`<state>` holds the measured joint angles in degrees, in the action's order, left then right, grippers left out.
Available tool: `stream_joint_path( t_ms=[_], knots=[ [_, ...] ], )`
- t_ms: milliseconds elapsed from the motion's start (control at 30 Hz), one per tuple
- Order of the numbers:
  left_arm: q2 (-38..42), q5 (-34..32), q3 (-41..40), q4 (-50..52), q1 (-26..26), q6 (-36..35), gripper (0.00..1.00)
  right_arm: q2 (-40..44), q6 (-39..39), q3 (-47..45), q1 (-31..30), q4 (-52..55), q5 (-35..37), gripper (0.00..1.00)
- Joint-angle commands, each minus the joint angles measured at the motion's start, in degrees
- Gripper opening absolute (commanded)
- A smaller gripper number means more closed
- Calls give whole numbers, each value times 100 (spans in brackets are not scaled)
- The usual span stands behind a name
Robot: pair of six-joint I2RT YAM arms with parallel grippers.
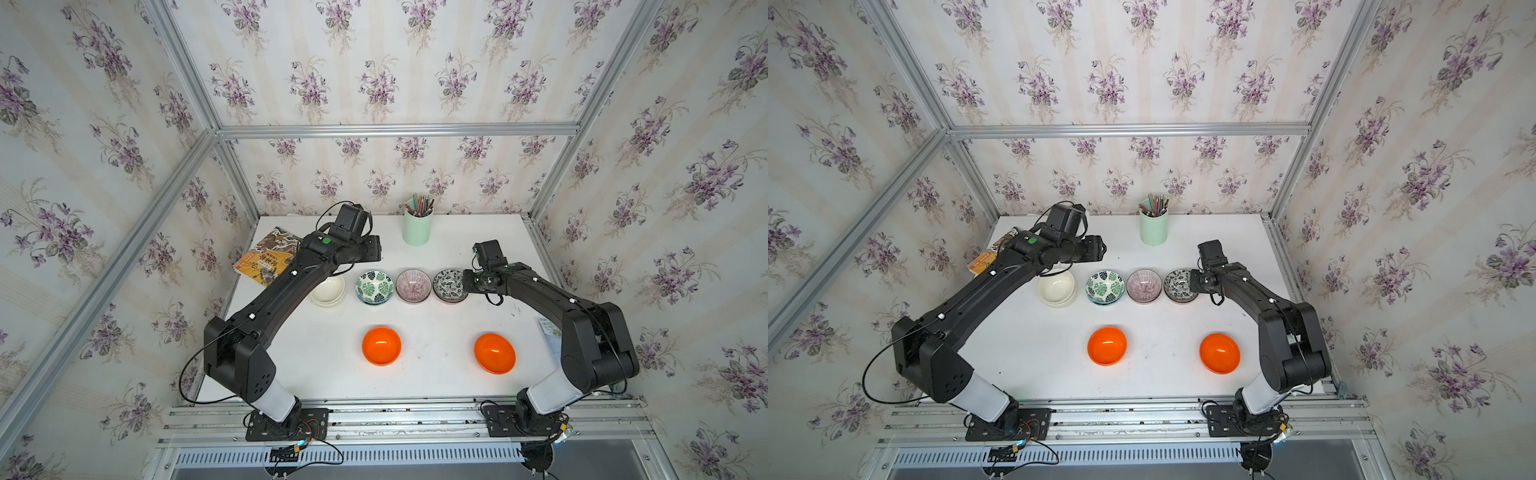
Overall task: Stack the bowls
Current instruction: Place the bowl in the bowl.
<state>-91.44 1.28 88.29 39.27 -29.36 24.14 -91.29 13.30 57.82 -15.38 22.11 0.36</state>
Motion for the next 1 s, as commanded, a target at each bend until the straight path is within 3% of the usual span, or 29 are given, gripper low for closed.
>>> stream_joint_path(
  t_ms=[0,233,433,533,767,967],
  knots=[
    [27,-49,-6,-5,1,-42,65,-13,-21,-24,8,-106,-17,16],
    [43,-40,-48,-24,1,-32,65,58,-57,-9,17,-38,23,19],
    [66,-22,-61,-17,1,-32,65,482,43,-54,82,153,159,39],
    [66,-22,-15,-12,1,-41,65,999,260,-108,150,502,293,43],
    [-30,-54,117,65,3,-19,65,2112,1495,-821,-288,1404,786,49],
    [-25,-187,46,114,35,-41,65,2429,2934,-1449,-1348,1837,1416,49]
  ],
)
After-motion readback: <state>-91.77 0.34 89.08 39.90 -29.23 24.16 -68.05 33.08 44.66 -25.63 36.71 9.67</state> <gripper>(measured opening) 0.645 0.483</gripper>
